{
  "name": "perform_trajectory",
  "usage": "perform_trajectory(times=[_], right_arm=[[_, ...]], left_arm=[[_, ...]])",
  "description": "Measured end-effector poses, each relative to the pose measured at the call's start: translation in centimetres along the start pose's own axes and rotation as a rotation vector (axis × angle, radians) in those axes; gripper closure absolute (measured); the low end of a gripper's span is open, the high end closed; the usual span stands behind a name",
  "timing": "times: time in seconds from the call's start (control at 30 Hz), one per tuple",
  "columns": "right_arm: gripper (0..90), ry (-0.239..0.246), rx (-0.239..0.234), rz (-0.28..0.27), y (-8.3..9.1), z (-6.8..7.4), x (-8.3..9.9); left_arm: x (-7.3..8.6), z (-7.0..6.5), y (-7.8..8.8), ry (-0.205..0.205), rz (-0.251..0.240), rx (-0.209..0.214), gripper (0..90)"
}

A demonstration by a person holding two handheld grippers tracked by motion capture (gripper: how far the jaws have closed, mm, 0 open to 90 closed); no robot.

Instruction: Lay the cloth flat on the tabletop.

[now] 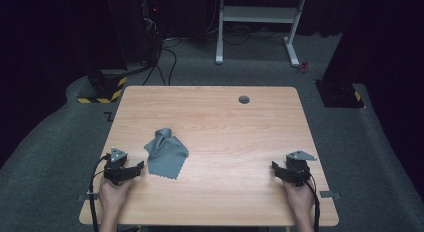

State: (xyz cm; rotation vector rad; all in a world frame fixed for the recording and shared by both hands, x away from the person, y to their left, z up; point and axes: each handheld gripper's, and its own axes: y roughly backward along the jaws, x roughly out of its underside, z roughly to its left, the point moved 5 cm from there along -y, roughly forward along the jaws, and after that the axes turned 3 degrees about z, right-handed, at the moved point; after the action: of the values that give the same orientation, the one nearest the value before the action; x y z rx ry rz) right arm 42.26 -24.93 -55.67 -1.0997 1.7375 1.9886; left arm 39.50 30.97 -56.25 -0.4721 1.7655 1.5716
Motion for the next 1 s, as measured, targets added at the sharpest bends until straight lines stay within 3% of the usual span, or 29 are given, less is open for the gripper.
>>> perform_trajectory(times=[0.3,0.6,0.7,1.0], right_arm=[[35.4,0.0,0.0,0.0,0.0,0.0,0.0],[34.7,0.0,0.0,0.0,0.0,0.0,0.0],[34.7,-0.001,0.0,0.0,0.0,0.0,0.0],[34.7,0.0,0.0,0.0,0.0,0.0,0.0]], left_arm=[[0.0,0.0,0.0,0.0,0.0,0.023,23.1],[-0.1,-0.3,0.0,-0.003,-0.001,0.014,25.1],[-0.1,-0.4,0.1,0.009,-0.013,0.038,29.3],[-0.8,-1.2,1.1,0.029,-0.077,0.098,29.7]])
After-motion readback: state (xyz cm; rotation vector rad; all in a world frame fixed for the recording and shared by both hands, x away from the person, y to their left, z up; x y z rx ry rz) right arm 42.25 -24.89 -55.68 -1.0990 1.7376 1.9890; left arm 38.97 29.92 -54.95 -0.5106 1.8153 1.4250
